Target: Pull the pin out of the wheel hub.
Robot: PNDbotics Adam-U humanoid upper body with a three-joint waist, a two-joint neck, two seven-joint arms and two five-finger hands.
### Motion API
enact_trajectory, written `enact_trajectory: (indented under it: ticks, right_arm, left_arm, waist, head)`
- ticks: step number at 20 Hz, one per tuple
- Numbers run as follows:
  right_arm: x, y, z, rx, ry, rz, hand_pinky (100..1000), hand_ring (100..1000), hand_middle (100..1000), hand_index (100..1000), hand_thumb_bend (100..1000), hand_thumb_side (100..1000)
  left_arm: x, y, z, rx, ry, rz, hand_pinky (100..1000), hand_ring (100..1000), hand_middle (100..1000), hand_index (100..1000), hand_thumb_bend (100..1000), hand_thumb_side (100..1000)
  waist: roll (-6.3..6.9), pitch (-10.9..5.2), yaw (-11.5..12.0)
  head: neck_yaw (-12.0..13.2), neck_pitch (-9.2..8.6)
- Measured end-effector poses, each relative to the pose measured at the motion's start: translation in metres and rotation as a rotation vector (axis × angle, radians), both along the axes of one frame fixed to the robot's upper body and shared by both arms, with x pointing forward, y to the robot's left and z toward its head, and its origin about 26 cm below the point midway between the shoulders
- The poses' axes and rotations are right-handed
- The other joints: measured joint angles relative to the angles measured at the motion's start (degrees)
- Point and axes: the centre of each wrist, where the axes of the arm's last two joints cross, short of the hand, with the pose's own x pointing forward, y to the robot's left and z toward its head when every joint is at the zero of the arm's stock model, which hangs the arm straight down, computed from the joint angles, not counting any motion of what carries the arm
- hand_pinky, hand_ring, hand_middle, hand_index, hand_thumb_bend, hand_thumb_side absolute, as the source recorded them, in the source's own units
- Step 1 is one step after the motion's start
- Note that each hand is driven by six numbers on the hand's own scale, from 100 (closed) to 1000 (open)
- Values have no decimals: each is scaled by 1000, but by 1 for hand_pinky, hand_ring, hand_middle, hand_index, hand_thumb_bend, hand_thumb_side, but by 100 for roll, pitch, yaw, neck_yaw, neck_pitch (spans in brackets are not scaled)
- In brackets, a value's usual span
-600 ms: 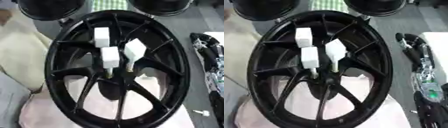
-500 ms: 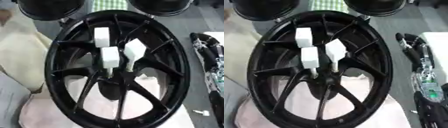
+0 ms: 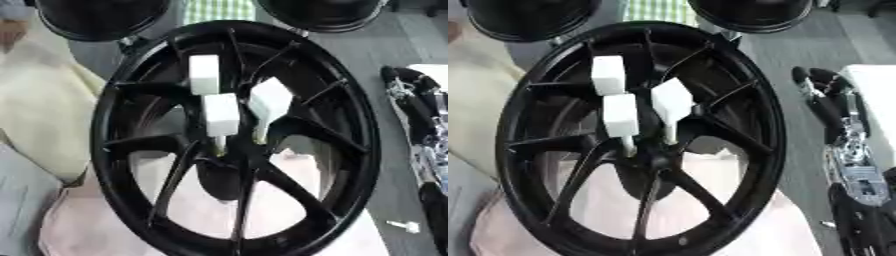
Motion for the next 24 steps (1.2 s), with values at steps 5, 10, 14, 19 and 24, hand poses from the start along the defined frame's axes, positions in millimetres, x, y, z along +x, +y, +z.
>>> enact_trajectory:
  ticks: [5,10,14,19,24]
  right_arm:
    - [0,-1,0,2,-2,-4,858,739,665,725,615,464]
    - [0,-3,2,2,-8,-12,858,737,663,725,548,494]
    - [-2,-11,6,16,-33,-46,859,738,665,728,492,531]
    - [-5,-20,15,34,-73,-100,859,740,669,731,450,563]
    - [-10,-34,35,7,-131,-143,858,739,667,729,505,507]
  left_arm:
    - [1,1,9,43,-17,10,746,709,765,792,957,657]
    - [-1,12,52,244,-65,4,747,707,761,789,955,655]
    - [-6,15,95,453,-92,-20,751,711,760,793,956,659]
    - [-14,11,140,714,-46,-77,759,720,760,802,966,676]
    - [-22,8,168,928,55,-113,764,724,758,803,965,679]
  waist:
    - [4,1,-34]
    - [80,25,-37]
    - [121,61,-49]
    - [174,100,-61]
    - [203,154,26]
  head:
    - [-36,0]
    - [-74,2]
    - [-83,2]
    - [-98,2]
    - [-50,2]
